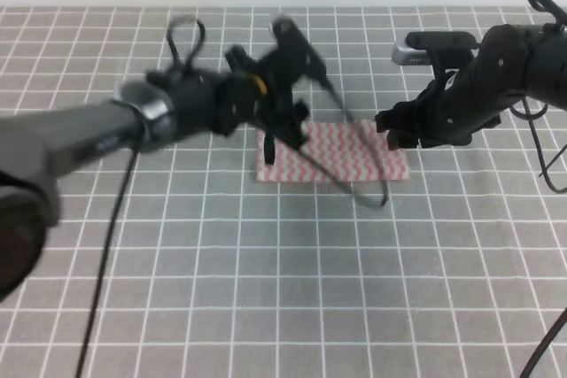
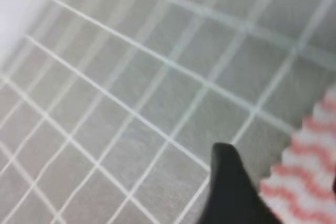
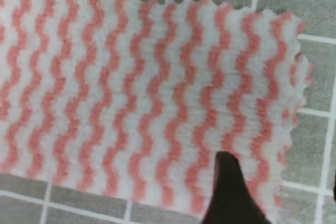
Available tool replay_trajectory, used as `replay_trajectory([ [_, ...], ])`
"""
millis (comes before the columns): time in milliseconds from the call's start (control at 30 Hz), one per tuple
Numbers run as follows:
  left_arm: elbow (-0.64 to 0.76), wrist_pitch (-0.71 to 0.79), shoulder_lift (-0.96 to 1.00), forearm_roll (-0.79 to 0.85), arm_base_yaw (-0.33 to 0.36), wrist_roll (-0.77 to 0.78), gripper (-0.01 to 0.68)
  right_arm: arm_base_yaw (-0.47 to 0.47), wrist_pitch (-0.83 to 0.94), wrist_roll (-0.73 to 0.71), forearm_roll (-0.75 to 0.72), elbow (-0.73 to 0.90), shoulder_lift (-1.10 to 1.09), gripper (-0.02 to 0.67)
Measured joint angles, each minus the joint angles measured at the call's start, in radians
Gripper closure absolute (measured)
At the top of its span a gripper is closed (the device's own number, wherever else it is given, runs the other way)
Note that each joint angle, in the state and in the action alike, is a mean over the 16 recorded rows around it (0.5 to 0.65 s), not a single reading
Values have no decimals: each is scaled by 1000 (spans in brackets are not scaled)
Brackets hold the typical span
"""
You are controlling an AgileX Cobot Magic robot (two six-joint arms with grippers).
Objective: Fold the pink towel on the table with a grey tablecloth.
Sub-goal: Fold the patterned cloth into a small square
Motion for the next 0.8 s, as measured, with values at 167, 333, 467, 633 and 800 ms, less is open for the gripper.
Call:
replay_trajectory([
  [167, 0, 105, -34, -13, -1, -85, 496, 0, 9, 0, 45, -1, 26, 276],
  [333, 0, 201, -39, -39, -1, -148, 607, 0, 14, 0, 83, -1, 53, 277],
  [467, 0, 254, -18, -62, 0, -157, 660, 0, 16, 0, 105, -1, 68, 282],
  [633, 0, 277, 7, -83, 0, -153, 668, 0, 15, 0, 116, 0, 73, 334],
  [800, -1, 285, 23, -89, 0, -151, 670, 0, 11, -2, 118, -1, 71, 431],
])
